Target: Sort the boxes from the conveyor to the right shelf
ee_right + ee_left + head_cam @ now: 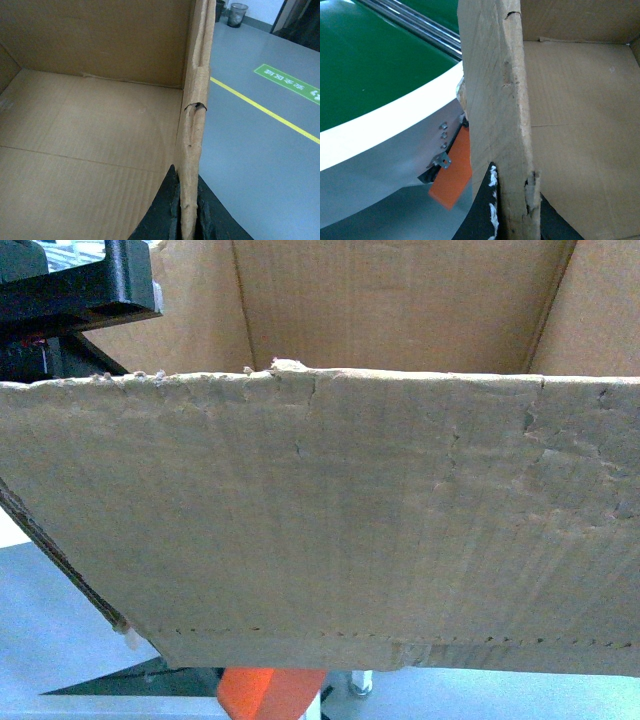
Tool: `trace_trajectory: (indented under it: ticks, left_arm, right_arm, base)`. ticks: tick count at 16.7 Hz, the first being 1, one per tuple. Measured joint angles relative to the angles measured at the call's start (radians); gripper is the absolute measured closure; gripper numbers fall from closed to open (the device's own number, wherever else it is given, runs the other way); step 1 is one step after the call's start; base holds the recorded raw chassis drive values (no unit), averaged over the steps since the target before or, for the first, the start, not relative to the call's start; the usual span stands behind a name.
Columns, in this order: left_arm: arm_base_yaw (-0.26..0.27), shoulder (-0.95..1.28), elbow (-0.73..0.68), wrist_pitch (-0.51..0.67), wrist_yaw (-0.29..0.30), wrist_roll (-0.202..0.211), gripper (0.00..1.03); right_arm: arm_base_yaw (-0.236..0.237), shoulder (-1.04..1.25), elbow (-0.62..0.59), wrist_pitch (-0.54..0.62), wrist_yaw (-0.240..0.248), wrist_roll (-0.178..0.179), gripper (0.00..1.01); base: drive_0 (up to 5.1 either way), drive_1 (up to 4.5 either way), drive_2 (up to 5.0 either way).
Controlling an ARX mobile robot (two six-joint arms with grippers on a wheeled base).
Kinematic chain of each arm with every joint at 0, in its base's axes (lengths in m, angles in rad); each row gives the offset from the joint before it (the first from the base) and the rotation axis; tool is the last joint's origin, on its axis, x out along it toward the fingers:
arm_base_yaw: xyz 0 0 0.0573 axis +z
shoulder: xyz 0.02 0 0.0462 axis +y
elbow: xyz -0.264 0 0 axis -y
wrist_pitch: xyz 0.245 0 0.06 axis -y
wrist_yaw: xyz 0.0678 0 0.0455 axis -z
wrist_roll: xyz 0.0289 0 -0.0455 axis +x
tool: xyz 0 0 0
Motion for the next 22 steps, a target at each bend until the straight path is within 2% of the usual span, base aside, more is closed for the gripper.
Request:
trace_trajectory:
  ticks: [11,22]
  left_arm:
    - [0.0,0.0,0.0,0.0,0.0,0.0,0.99]
    - [0.0,0.002,0.0,0.0,0.001,0.0,0.99]
  right_arm:
    - [0.0,0.0,0.0,0.001,0.0,-0.002,0.98]
    - [0.0,0.0,0.0,0.0,0.001,-0.003,0.98]
  base:
    - [-1.6,-1.59,-1.6]
    - [-0.1,-0.13,-0.1]
